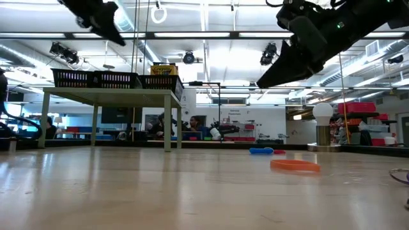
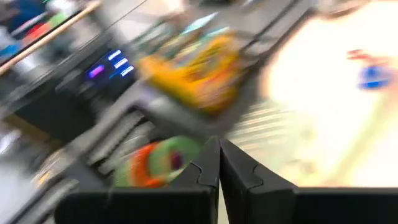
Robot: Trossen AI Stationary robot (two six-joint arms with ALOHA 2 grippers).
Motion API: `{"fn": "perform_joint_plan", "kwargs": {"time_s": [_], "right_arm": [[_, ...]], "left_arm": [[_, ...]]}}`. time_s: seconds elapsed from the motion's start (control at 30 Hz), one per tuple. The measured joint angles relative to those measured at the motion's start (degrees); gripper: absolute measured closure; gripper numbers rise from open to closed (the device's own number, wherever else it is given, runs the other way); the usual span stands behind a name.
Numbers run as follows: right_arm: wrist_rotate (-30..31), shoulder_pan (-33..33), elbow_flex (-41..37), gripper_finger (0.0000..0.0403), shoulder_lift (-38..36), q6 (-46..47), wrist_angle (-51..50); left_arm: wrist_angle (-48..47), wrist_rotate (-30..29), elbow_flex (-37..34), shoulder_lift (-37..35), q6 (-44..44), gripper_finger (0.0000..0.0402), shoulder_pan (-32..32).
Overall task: Pick & Place Office Desk Supplies
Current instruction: Put the red rubber band into the left black bin on the shelf
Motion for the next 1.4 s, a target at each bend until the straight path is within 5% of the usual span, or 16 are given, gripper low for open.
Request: {"fn": "perform_joint_plan", "kwargs": {"time_s": [0.1,0.2,0.33,0.47,0.6,0.77,1.07,1.4], "right_arm": [[1.02,-0.26,-2.14,0.0361,0.0,-0.24,1.96],[0.39,-1.87,-7.74,0.0394,0.0,0.33,8.84],[-2.48,-5.31,-13.96,0.0389,0.0,5.23,12.38],[-3.3,-8.59,-16.04,0.0387,0.0,12.58,10.81],[0.18,-11.76,-16.04,0.0384,-0.02,20.0,6.6],[0.66,-18.51,-16.04,0.0347,-0.02,27.33,2.72],[0.14,-26.66,-16.04,0.0258,0.45,29.0,3.67],[-2.04,-31.0,-15.97,0.026,10.13,28.8,10.73]], "left_arm": [[11.77,5.6,-5.39,0.82,6.41,0.0394,-5.6],[24.19,17.93,-12.71,0.95,15.31,0.0393,-8.98],[43.99,35.3,-23.07,0.95,19.13,0.0393,-11.28],[66.76,43.19,-33.12,3.75,19.12,0.0393,-12.21],[85.5,43.39,-40.72,8.04,18.6,0.0393,-12.48],[97.25,40.47,-45.0,14.25,16.81,0.0393,-12.46],[105.54,40.06,-45.26,23.74,16.48,0.0392,-12.46],[108.2,36.35,-45.24,26.85,13.38,0.0391,-12.43]]}}
